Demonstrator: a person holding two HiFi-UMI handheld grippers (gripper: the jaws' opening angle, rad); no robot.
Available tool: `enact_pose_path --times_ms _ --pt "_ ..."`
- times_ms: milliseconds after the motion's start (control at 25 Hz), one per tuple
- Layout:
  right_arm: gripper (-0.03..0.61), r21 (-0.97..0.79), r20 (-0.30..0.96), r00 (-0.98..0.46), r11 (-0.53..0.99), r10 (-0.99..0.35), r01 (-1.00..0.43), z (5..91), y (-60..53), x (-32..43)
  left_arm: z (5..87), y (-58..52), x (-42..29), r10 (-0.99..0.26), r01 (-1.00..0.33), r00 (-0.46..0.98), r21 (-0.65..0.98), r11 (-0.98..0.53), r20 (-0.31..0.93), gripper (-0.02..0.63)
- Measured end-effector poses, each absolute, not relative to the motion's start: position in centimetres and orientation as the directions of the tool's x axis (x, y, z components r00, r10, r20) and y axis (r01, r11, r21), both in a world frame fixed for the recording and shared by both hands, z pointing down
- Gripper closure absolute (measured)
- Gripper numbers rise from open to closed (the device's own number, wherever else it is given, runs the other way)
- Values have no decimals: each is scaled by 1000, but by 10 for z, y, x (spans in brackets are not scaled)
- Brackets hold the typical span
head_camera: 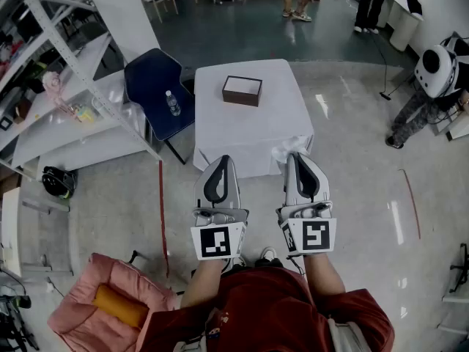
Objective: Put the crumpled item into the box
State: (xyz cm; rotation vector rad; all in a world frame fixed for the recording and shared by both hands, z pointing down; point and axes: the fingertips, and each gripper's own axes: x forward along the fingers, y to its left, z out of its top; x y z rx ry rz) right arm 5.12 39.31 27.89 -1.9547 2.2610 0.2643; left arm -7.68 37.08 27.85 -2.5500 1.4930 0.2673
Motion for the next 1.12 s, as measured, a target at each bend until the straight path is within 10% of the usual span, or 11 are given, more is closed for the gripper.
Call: enact_pose_path --times_ms 1120 --pt "575 -29 -228 -173 184 -958 -982 289 392 145 278 373 13 -861 -887 460 -66 -457 -220 611"
